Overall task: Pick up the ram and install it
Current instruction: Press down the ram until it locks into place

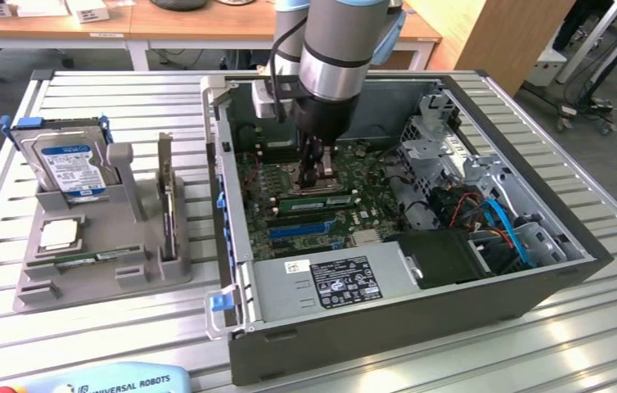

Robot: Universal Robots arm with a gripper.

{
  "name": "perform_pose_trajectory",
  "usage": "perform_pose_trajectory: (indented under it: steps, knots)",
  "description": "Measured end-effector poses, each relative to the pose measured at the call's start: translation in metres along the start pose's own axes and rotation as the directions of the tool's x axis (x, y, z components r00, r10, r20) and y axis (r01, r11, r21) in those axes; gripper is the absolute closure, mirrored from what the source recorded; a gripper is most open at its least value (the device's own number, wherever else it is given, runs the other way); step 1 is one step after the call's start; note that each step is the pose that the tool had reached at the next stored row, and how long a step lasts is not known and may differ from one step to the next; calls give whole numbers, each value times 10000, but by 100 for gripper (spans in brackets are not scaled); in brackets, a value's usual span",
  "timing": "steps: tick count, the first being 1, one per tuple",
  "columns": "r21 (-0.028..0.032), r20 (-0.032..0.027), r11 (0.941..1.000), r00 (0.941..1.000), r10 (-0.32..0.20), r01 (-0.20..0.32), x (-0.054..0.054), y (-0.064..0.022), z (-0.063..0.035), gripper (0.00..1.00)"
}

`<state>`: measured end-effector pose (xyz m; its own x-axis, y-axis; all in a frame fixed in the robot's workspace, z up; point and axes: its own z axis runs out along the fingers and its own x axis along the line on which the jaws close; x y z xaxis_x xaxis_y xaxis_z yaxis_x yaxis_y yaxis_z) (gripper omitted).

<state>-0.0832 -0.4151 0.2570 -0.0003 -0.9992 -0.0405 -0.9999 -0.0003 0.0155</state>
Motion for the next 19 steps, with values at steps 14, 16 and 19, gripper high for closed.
perform_pose_trajectory:
  steps: [14,16,19]
  knots:
    - [-1,-1,10000,10000,0,0,3,2,84,90]
    - [-1,-1,10000,10000,-1,1,4,3,97,90]
    - [-2,-3,10000,10000,0,0,5,4,112,90]
